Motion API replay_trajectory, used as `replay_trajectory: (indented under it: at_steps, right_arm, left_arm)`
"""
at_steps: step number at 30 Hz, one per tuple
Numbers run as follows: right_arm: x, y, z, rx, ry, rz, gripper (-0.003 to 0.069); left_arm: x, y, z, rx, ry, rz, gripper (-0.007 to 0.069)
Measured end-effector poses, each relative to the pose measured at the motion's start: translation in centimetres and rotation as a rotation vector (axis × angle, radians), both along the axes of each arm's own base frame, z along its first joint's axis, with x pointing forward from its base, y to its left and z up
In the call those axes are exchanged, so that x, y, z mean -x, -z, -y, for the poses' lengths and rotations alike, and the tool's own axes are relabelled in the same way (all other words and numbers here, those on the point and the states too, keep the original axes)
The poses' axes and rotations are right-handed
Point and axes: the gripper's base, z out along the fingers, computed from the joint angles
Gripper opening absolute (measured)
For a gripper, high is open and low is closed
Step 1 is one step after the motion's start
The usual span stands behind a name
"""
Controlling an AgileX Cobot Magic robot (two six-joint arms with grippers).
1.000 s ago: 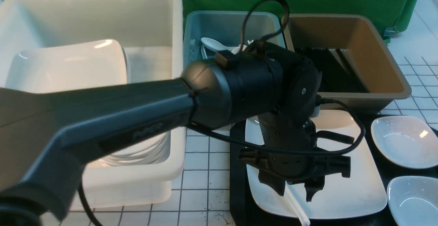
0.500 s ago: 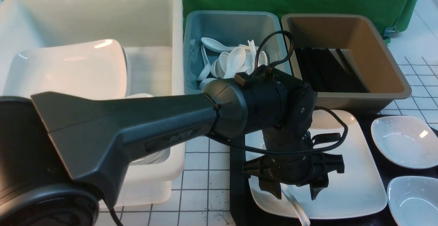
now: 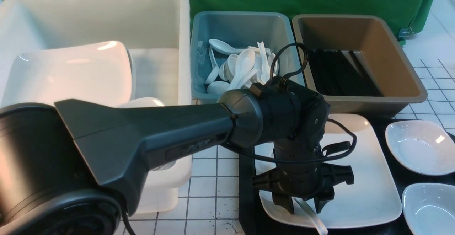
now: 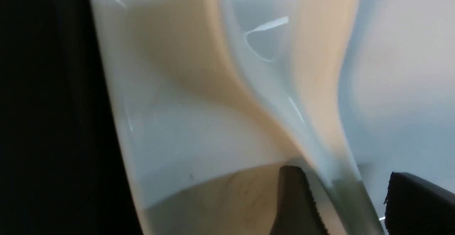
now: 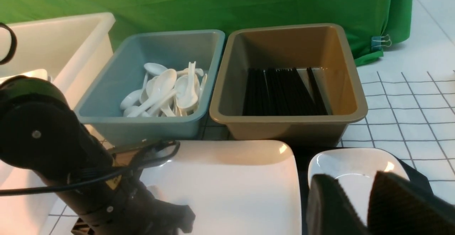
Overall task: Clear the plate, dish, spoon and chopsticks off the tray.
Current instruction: Use the left arm to grab a soup spoon from the plate, then use the left arm to put the soup spoon into the small storage box in the middle
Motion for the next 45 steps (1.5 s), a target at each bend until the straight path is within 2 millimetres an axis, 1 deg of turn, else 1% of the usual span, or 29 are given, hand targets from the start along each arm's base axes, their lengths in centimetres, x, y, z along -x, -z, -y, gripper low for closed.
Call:
replay_trajectory:
  at_steps: [3,6,10,12,14,17,20,22,24,26,27,28,29,32,33,35,37,38,41,42,44,45]
  right_arm:
    - [0.0,0.0,0.0,0.0,0.0,0.0,0.0195]
    - [0.0,0.0,0.0,0.0,0.0,0.0,0.0195]
    - [0.0,0.0,0.0,0.0,0.0,0.0,0.0197]
    - [0.0,0.0,0.0,0.0,0.0,0.0,0.0197]
    - [0.0,0.0,0.0,0.0,0.0,0.0,0.0197]
    - [0.0,0.0,0.0,0.0,0.0,0.0,0.0197]
    - [0.0,0.0,0.0,0.0,0.0,0.0,0.0197]
    - [0.0,0.0,0.0,-0.002,0.001,0.0,0.0197]
    - [0.0,0.0,0.0,-0.003,0.001,-0.001,0.0197]
    - [0.0,0.0,0.0,-0.003,0.001,-0.001,0.0197]
    - [0.0,0.0,0.0,-0.003,0.001,-0.001,0.0197]
    - [0.0,0.0,0.0,-0.003,0.001,-0.001,0.0197]
    - [0.0,0.0,0.0,-0.003,0.001,-0.001,0.0197]
    - [0.0,0.0,0.0,-0.003,0.001,-0.001,0.0197]
    - [0.0,0.0,0.0,-0.003,0.001,-0.001,0.0197]
    - [0.0,0.0,0.0,-0.003,0.001,-0.001,0.0197]
    - [0.0,0.0,0.0,-0.003,0.001,-0.001,0.0197]
    - [0.0,0.0,0.0,-0.003,0.001,-0.001,0.0197]
    - [0.0,0.0,0.0,-0.003,0.001,-0.001,0.0197]
    - [0.0,0.0,0.0,-0.003,0.001,-0.001,0.0197]
    - [0.0,0.0,0.0,-0.003,0.001,-0.001,0.0198]
    - [0.0,0.0,0.0,-0.003,0.001,-0.001,0.0197]
  left_arm:
    - [0.0,0.1,0.0,-0.007,0.008,0.003,0.0309]
    - [-0.1,0.1,-0.1,-0.019,0.03,0.011,0.0239]
    - [-0.1,0.2,-0.2,-0.029,0.049,0.015,0.012]
    - [0.0,0.2,-0.2,-0.024,0.089,0.015,0.0055]
    - [0.2,0.1,-0.1,-0.011,0.127,0.01,0.0026]
    - [0.4,-0.5,-0.1,-0.001,0.157,0.017,0.0018]
    - [0.5,-3.6,-0.6,0.033,0.194,0.091,0.0018]
    - [0.4,-6.5,-1.4,0.053,0.204,0.167,0.0018]
    - [-0.1,-9.2,-2.4,0.086,0.186,0.229,0.0018]
    - [-1.4,-12.0,-3.7,0.127,0.15,0.297,0.0018]
    - [-2.2,-13.1,-4.5,0.141,0.129,0.327,0.0018]
    - [-2.4,-13.4,-4.6,0.143,0.126,0.336,0.0018]
    - [-3.8,-15.0,-5.7,0.165,0.103,0.389,0.0018]
    - [-7.4,-16.8,-8.6,0.171,0.048,0.466,0.0018]
    - [-7.7,-16.8,-8.8,0.171,0.045,0.47,0.0018]
    - [-10.5,-17.2,-10.8,0.168,0.013,0.509,0.0019]
    - [-12.4,-16.7,-12.1,0.155,-0.005,0.522,0.002]
    - [-13.3,-16.8,-12.5,0.155,-0.005,0.549,0.002]
    - [-15.5,-15.7,-13.5,0.148,-0.028,0.579,0.0029]
    - [-15.6,-15.7,-13.5,0.15,-0.03,0.585,0.0032]
    - [-17.0,-14.3,-14.0,0.144,-0.052,0.583,0.0065]
    - [-17.5,-13.6,-14.2,0.139,-0.06,0.579,0.0097]
